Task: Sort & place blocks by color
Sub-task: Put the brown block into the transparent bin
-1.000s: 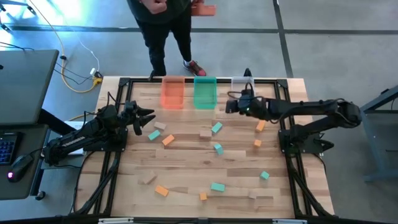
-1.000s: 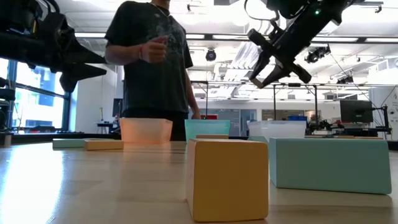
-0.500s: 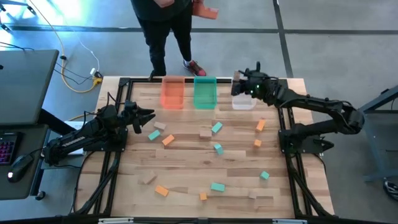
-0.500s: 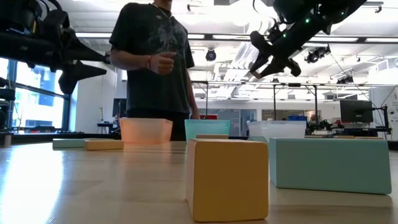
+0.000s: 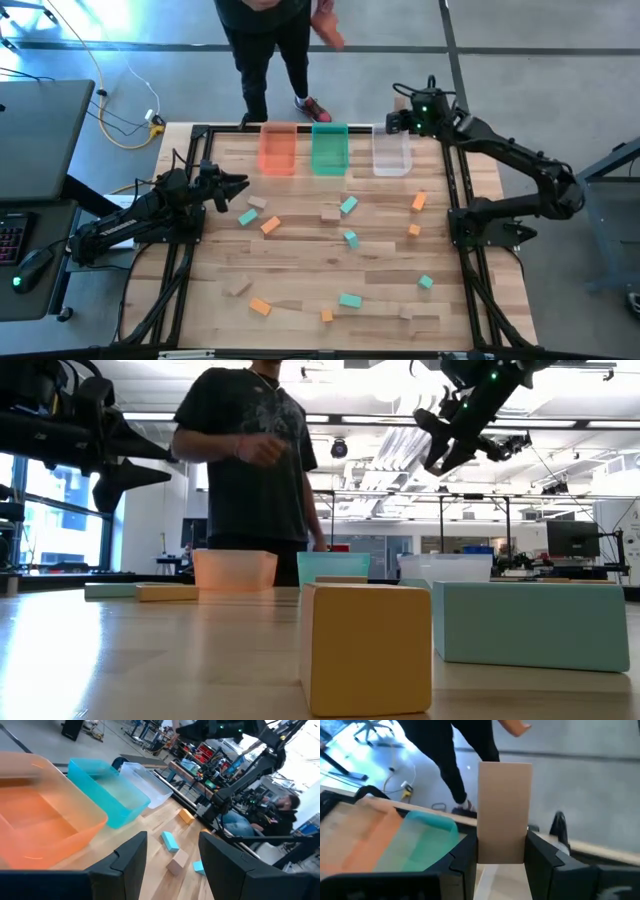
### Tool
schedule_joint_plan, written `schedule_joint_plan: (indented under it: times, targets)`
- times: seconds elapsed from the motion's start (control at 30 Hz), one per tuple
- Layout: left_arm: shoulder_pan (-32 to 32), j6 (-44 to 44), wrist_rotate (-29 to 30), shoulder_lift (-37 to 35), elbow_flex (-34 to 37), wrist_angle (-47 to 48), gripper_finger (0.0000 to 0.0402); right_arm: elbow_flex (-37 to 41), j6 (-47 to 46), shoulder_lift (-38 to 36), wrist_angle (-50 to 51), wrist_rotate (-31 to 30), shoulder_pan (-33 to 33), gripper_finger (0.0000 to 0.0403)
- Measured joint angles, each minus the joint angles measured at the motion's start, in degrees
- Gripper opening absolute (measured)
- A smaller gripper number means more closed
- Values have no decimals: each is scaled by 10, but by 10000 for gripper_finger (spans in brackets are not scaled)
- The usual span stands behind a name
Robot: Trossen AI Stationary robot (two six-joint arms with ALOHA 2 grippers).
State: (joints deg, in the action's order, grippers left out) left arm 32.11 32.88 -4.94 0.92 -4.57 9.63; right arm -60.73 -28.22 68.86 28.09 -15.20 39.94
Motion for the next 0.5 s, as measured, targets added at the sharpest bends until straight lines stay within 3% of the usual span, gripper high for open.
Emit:
schedule_joint_plan:
  times: [0.5]
  targets:
    - [0,0,13,0,0,0,168,-23,-80,154,108,83,3,106]
